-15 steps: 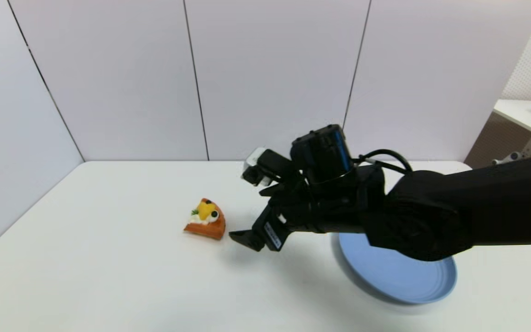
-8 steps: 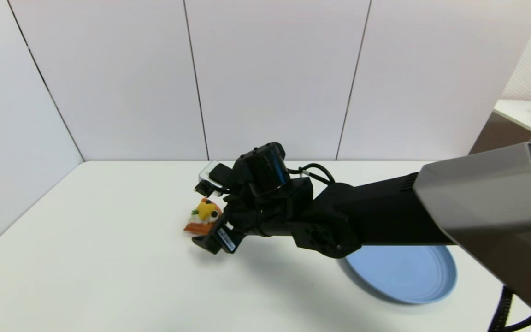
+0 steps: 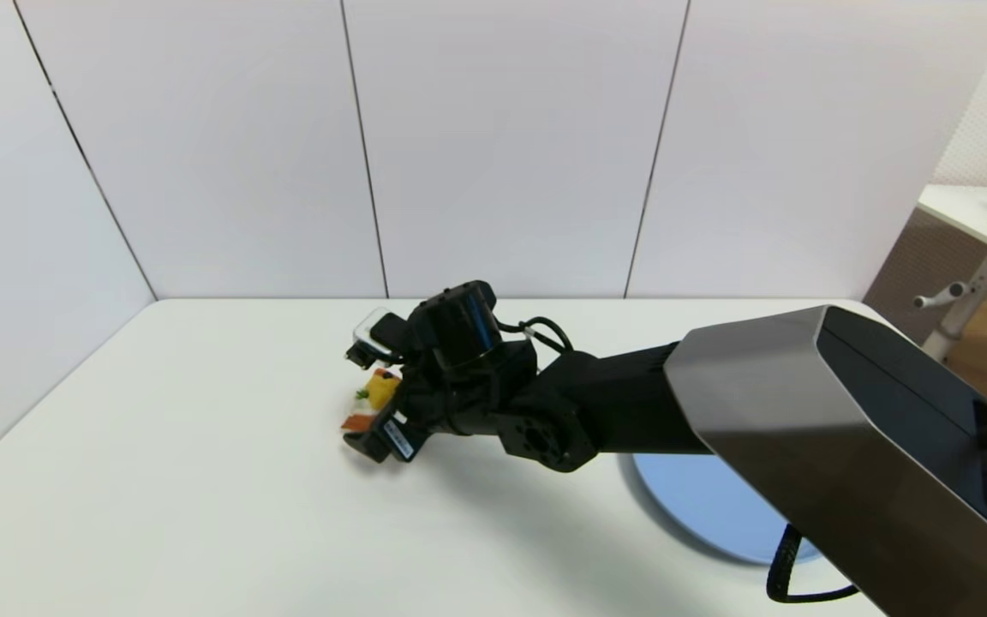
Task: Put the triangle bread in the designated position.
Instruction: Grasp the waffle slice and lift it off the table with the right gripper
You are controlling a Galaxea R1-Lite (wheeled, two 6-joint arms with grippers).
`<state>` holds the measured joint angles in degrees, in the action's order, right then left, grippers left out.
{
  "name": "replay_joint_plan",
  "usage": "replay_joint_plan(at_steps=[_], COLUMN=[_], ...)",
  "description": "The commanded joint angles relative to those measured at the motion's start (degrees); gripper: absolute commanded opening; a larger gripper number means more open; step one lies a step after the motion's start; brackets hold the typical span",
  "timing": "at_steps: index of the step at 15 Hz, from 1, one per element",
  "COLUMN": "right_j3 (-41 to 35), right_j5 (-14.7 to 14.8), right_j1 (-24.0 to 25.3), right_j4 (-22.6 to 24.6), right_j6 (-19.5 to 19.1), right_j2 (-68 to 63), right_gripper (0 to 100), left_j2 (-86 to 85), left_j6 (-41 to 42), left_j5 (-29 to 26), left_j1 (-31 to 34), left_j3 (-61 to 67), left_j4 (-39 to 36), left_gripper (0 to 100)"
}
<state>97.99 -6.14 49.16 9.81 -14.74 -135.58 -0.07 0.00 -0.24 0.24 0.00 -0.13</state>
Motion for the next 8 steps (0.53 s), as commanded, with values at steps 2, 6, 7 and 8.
replay_joint_plan(at_steps=[2,6,7,8], right_j3=[0.01,0.19,0.19,0.19], right_j5=[2.72,4.56,4.65,4.56], right_j1=[-0.56,-0.82,-0.82,-0.91], right_j4=[-0.67,-5.51,-6.21,-7.18], right_j6=[0.5,2.26,2.35,2.43], right_j2=[-0.47,-1.44,-1.88,-1.88], right_gripper=[100,0,0,0], left_j2=[-0.01,-0.01,-0.01,-0.01], left_j6=[0.0,0.0,0.0,0.0], left_j5=[-0.02,-0.02,-0.02,-0.02], left_j1=[0.02,0.02,0.02,0.02], left_j3=[0.0,0.0,0.0,0.0], left_j4=[-0.13,-0.13,-0.13,-0.13], left_gripper=[100,100,100,100])
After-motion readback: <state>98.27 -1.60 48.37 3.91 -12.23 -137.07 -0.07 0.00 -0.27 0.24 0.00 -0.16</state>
